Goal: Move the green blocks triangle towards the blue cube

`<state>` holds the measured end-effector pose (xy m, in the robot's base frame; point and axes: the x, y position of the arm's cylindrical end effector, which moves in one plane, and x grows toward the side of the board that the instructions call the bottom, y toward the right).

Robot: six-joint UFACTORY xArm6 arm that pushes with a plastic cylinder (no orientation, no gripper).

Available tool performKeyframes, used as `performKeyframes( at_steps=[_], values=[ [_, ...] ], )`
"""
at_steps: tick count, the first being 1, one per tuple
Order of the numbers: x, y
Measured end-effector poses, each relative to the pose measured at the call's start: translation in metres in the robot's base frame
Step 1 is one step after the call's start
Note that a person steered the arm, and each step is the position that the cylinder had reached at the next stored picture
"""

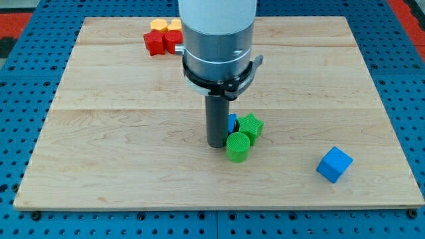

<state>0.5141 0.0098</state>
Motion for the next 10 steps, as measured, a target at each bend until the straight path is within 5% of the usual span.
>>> performKeyframes(
  at_steps=[2, 4, 5, 7, 10],
  values=[
    [0.028, 0.050],
    [0.000, -0.079],
    [-0.032, -0.066],
    [-0.029, 0.081],
    [-0.033, 0.126]
  ],
)
